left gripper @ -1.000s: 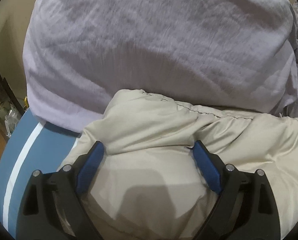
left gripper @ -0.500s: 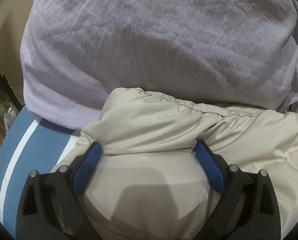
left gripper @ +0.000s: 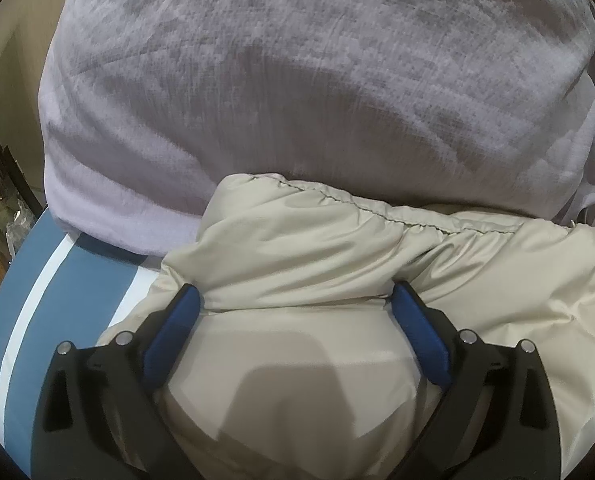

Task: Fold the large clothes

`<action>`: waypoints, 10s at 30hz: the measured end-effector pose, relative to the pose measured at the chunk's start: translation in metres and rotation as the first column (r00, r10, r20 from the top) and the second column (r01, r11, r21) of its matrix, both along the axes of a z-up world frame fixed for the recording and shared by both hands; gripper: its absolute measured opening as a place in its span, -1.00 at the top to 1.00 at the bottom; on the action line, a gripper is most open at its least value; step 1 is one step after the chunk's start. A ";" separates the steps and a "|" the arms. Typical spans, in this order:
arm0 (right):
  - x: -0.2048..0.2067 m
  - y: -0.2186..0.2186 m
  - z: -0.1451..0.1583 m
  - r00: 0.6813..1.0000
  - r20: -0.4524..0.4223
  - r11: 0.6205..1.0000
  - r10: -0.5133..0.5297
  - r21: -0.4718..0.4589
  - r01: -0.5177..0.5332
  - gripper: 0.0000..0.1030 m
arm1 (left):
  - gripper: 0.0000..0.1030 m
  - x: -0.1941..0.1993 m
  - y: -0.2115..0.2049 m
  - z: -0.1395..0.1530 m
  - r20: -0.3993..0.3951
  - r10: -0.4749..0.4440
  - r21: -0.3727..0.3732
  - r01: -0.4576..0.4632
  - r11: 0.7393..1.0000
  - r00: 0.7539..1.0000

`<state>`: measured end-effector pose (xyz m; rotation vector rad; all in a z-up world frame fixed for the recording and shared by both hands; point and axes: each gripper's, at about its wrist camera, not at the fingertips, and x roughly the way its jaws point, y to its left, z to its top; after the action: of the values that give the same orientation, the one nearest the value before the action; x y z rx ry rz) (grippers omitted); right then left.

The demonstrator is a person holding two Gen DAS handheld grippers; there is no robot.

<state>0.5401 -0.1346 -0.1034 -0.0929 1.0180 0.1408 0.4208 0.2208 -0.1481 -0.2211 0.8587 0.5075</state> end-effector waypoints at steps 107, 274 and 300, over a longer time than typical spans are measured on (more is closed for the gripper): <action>-0.277 0.044 0.098 0.950 -0.015 0.943 0.312 0.123 -0.308 -0.53 | -0.76 -0.354 0.032 0.027 0.061 0.447 -0.493 -0.362 0.791 0.893; -0.230 -0.097 0.075 0.999 0.040 0.986 0.013 0.167 -0.020 0.13 | -0.71 -0.117 -0.238 0.149 0.149 -0.356 -0.097 0.372 0.923 0.922; -0.177 -0.075 0.134 0.989 0.144 0.980 -0.033 0.197 0.004 -0.42 | -0.94 -0.107 -0.237 0.110 0.102 -0.355 -0.009 0.358 0.934 0.929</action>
<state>0.3636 -0.2096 0.0306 0.0853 0.8529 0.2141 0.3136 -0.0164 -0.0378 -0.1091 0.7870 0.1428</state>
